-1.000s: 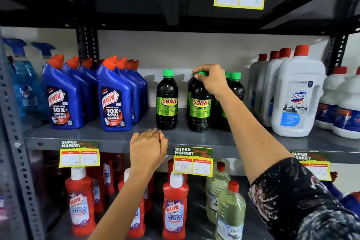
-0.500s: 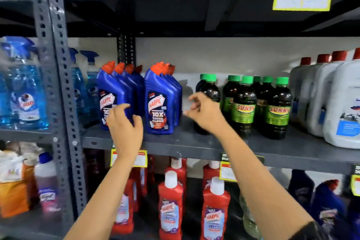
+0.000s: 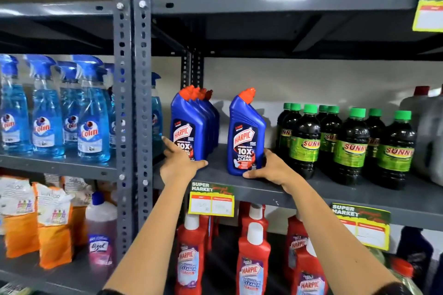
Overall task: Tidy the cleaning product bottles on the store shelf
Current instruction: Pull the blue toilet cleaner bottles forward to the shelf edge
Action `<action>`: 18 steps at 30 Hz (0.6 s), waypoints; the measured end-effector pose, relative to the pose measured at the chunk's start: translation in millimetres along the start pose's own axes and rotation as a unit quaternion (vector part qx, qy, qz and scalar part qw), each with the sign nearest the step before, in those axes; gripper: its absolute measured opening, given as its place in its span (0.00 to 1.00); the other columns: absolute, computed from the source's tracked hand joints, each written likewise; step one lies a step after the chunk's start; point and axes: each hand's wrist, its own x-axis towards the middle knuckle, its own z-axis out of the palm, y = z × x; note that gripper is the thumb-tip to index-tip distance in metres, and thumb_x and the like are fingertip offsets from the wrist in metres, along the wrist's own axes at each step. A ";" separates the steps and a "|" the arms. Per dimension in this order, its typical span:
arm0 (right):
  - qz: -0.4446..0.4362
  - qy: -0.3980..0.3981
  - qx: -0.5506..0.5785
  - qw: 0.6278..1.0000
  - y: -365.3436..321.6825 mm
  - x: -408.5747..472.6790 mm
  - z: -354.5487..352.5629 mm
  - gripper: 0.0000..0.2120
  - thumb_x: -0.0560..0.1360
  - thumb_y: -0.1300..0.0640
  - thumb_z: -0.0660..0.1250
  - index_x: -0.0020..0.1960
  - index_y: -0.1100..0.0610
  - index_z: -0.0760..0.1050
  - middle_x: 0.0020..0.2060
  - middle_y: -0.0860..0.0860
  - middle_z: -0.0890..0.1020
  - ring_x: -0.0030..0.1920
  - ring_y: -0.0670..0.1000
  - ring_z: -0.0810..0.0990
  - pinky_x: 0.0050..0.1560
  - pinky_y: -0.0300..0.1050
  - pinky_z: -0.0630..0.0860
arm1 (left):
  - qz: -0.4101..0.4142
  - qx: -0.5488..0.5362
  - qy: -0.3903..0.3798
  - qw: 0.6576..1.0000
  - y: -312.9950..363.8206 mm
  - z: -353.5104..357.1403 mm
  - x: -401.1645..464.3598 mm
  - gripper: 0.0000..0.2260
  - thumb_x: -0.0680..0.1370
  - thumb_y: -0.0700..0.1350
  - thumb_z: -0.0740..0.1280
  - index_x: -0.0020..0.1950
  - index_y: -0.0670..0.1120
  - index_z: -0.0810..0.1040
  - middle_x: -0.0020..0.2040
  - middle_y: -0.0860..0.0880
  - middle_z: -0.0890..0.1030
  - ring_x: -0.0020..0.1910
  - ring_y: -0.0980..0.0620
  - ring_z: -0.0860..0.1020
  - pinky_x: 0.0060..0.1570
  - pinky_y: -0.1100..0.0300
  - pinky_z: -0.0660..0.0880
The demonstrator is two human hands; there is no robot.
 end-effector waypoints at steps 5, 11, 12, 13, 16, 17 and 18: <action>0.005 0.017 0.009 1.000 -2.3 2.9 6.8 0.39 0.56 0.61 0.82 0.64 0.55 0.69 0.56 0.52 0.82 0.57 0.52 0.80 0.63 0.49 0.74 | -0.006 0.018 0.006 1.000 -2.6 -3.0 -2.3 0.57 0.64 0.60 0.76 0.76 0.38 0.42 0.70 0.38 0.67 0.62 0.39 0.75 0.53 0.49 0.74; -0.010 0.049 -0.024 0.998 -4.9 -0.9 11.1 0.39 0.57 0.58 0.83 0.64 0.52 0.69 0.55 0.50 0.82 0.56 0.51 0.80 0.58 0.43 0.73 | 0.000 0.019 0.018 1.000 -3.2 -2.9 -1.3 0.52 0.63 0.58 0.76 0.73 0.37 0.51 0.64 0.39 0.70 0.57 0.40 0.76 0.48 0.51 0.74; -0.010 0.050 -0.031 0.998 -6.1 -2.0 10.4 0.39 0.57 0.58 0.82 0.64 0.53 0.69 0.55 0.51 0.82 0.56 0.51 0.80 0.57 0.43 0.73 | -0.001 0.015 0.017 1.000 -3.0 -3.3 -1.2 0.51 0.63 0.58 0.76 0.73 0.37 0.51 0.64 0.39 0.70 0.57 0.40 0.77 0.48 0.51 0.74; -0.010 0.050 -0.037 0.998 -6.0 -2.1 10.2 0.39 0.58 0.58 0.82 0.65 0.54 0.69 0.55 0.51 0.81 0.56 0.52 0.79 0.57 0.43 0.72 | 0.000 0.011 0.019 1.000 -3.0 -3.2 -1.5 0.51 0.63 0.58 0.77 0.73 0.37 0.52 0.63 0.39 0.70 0.56 0.40 0.77 0.48 0.51 0.75; -0.006 0.053 -0.046 0.998 -6.7 -5.1 11.9 0.39 0.59 0.58 0.82 0.66 0.56 0.69 0.56 0.52 0.81 0.57 0.52 0.79 0.58 0.43 0.72 | 0.001 0.005 0.022 1.000 -3.6 -4.5 -4.5 0.50 0.63 0.58 0.77 0.73 0.38 0.52 0.63 0.39 0.71 0.56 0.40 0.77 0.47 0.51 0.75; -0.004 0.054 -0.046 0.998 -6.1 -5.3 11.8 0.39 0.59 0.58 0.82 0.66 0.56 0.69 0.57 0.52 0.81 0.57 0.52 0.79 0.59 0.44 0.73 | -0.002 0.003 0.019 1.000 -3.5 -5.4 -4.8 0.50 0.63 0.58 0.77 0.73 0.38 0.52 0.63 0.39 0.71 0.55 0.40 0.77 0.47 0.51 0.75; -0.001 0.054 -0.045 0.998 -5.8 -5.9 11.5 0.40 0.59 0.58 0.82 0.66 0.56 0.69 0.57 0.52 0.81 0.57 0.53 0.79 0.60 0.45 0.73 | -0.004 0.000 0.017 1.000 -3.1 -6.0 -4.9 0.51 0.63 0.57 0.77 0.73 0.38 0.52 0.63 0.39 0.71 0.55 0.39 0.77 0.47 0.51 0.75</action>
